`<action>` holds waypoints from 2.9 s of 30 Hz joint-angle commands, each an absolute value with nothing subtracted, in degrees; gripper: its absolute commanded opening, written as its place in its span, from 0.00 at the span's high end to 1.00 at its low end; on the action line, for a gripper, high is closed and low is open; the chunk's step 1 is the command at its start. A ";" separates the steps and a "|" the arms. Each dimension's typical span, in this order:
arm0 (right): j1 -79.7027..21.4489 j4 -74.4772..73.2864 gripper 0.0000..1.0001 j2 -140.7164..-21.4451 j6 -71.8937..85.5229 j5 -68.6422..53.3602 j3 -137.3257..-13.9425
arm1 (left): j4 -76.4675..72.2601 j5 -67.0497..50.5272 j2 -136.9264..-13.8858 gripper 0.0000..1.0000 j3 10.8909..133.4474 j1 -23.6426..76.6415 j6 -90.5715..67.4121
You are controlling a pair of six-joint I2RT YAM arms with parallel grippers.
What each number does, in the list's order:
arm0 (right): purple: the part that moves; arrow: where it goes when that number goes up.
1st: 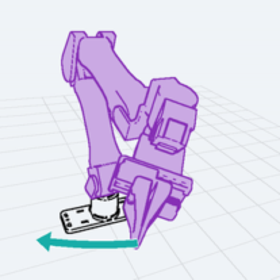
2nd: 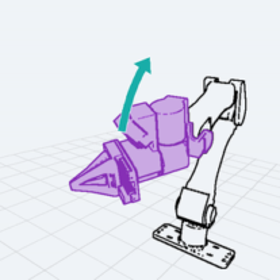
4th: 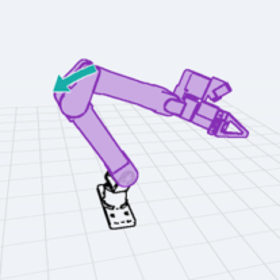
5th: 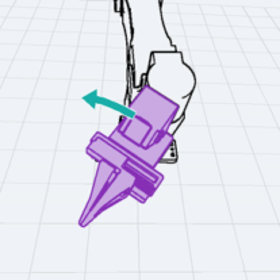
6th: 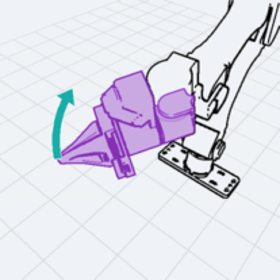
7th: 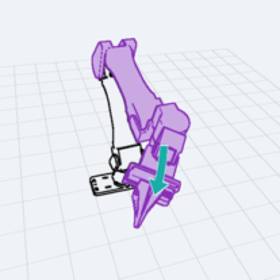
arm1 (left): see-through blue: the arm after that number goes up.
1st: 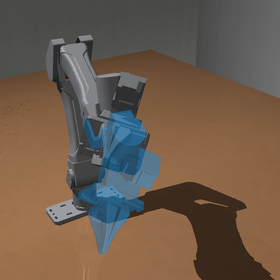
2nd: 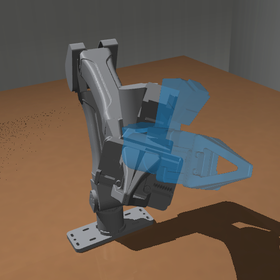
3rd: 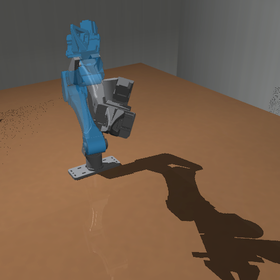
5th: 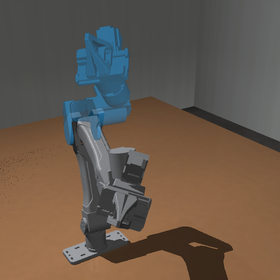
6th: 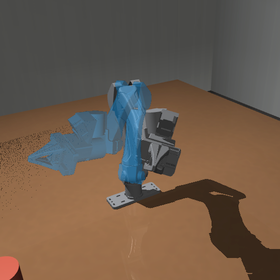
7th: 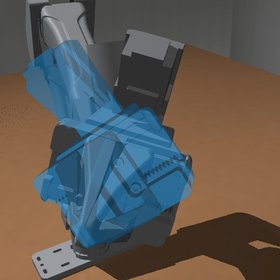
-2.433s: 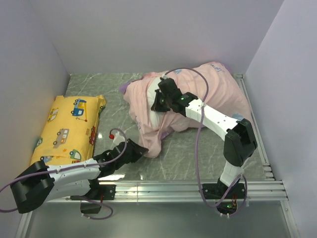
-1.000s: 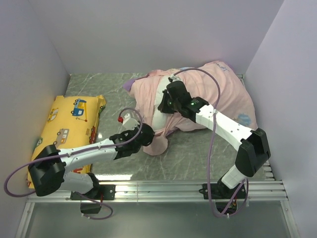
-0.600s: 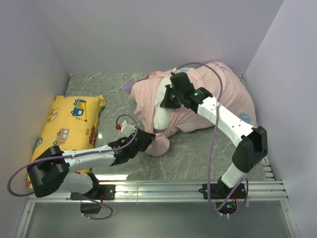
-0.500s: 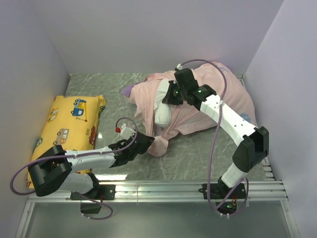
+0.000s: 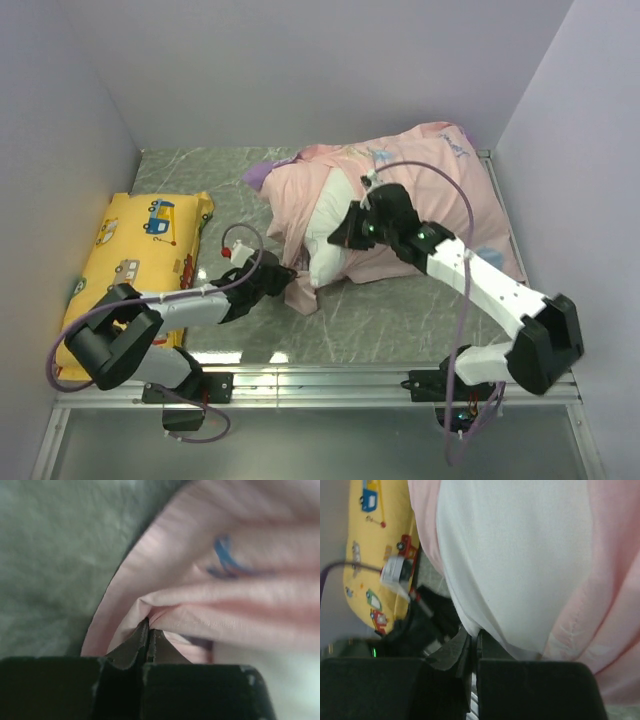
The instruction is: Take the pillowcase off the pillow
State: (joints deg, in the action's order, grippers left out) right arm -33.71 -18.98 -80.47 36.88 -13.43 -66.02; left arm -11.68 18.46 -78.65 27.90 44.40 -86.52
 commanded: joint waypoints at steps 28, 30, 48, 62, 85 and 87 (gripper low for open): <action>-54.75 -33.57 1.00 -73.03 31.91 14.32 -54.92 | 7.04 16.20 -65.92 0.68 43.77 24.96 -58.90; -55.19 -35.67 1.00 -75.66 31.38 15.46 -57.03 | 4.76 13.46 -66.27 0.59 43.25 25.49 -58.89; -55.72 -30.41 1.00 -79.28 32.78 14.41 -56.42 | 15.29 20.04 -68.63 0.18 53.17 42.89 -48.69; -49.24 -31.56 1.00 -71.73 33.92 18.11 -51.60 | 18.64 25.14 -70.76 0.90 49.93 29.72 -48.43; -44.38 -24.35 1.00 -58.00 31.64 2.12 -47.37 | -22.58 -5.87 -80.24 0.41 33.21 19.51 -53.53; -44.82 -22.60 1.00 -58.88 31.99 0.71 -48.16 | -21.80 -6.50 -80.07 0.29 35.94 19.25 -53.17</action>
